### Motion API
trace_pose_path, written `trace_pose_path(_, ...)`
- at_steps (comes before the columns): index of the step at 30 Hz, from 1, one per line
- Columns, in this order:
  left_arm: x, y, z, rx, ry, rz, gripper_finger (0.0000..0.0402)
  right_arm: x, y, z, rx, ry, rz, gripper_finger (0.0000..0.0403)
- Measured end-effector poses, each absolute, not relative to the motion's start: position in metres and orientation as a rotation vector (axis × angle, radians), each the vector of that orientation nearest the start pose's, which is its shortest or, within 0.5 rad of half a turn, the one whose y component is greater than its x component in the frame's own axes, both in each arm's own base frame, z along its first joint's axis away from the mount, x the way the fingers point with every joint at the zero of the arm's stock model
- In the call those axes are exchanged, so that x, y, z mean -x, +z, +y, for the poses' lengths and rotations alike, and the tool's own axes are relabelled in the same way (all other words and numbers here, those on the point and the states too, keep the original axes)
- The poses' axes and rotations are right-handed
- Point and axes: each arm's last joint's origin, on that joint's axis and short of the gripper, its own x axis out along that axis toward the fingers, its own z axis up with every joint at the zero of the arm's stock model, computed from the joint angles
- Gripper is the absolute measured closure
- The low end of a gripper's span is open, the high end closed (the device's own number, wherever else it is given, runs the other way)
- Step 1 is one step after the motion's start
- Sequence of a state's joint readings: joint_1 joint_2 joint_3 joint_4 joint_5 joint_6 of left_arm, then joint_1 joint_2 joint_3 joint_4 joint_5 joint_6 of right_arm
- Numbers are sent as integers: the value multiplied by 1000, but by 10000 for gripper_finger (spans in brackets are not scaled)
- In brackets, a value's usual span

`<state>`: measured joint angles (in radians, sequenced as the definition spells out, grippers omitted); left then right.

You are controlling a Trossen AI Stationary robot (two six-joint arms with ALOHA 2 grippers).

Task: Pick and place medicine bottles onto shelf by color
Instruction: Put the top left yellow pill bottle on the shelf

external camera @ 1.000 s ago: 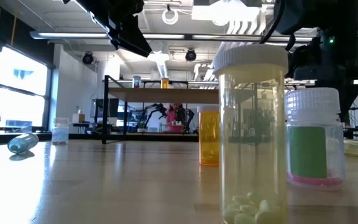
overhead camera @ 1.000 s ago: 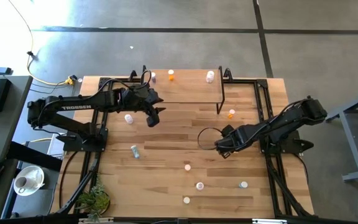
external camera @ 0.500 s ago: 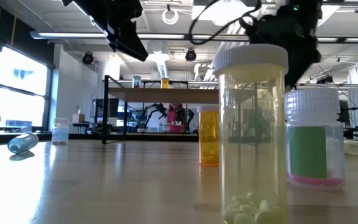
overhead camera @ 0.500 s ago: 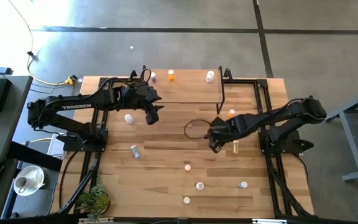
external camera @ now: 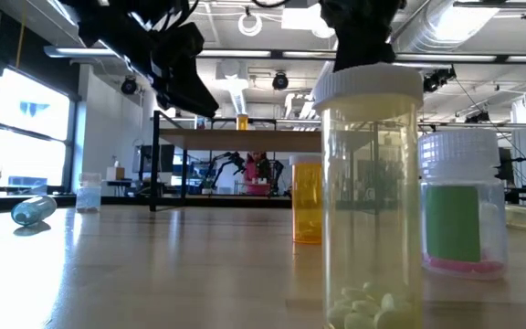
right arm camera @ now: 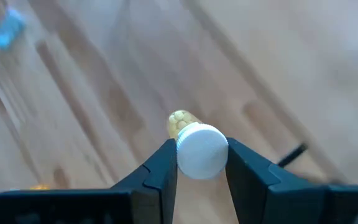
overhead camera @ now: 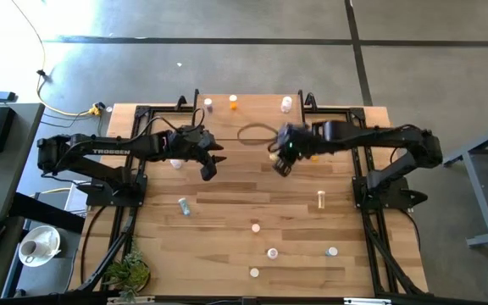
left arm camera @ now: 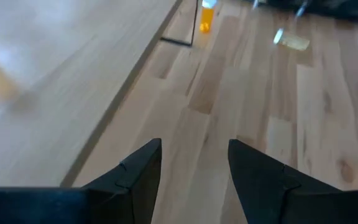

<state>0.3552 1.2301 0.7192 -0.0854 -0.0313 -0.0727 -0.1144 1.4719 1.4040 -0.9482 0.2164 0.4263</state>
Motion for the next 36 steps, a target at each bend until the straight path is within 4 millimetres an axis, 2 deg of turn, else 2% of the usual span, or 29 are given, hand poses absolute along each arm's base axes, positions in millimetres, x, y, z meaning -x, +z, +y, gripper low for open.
trace_pose_path(5,-237,216,83,175,377,569,227,-290,363,-70,-286,-538,805,301)
trace_pose_path(11,-232,202,78,201,374,611,227,-277,402,-106,-257,-616,684,301)
trace_pose_path(22,-233,200,73,207,362,604,227,-246,456,-150,-227,-762,511,301)
trace_pose_path(28,-233,200,73,207,362,603,227,-250,469,-171,-208,-804,521,301)
trace_pose_path(32,-233,200,73,210,363,603,227,-263,463,-184,-206,-784,606,301)
trace_pose_path(36,-233,200,73,217,365,602,227,-276,449,-193,-210,-767,732,301)
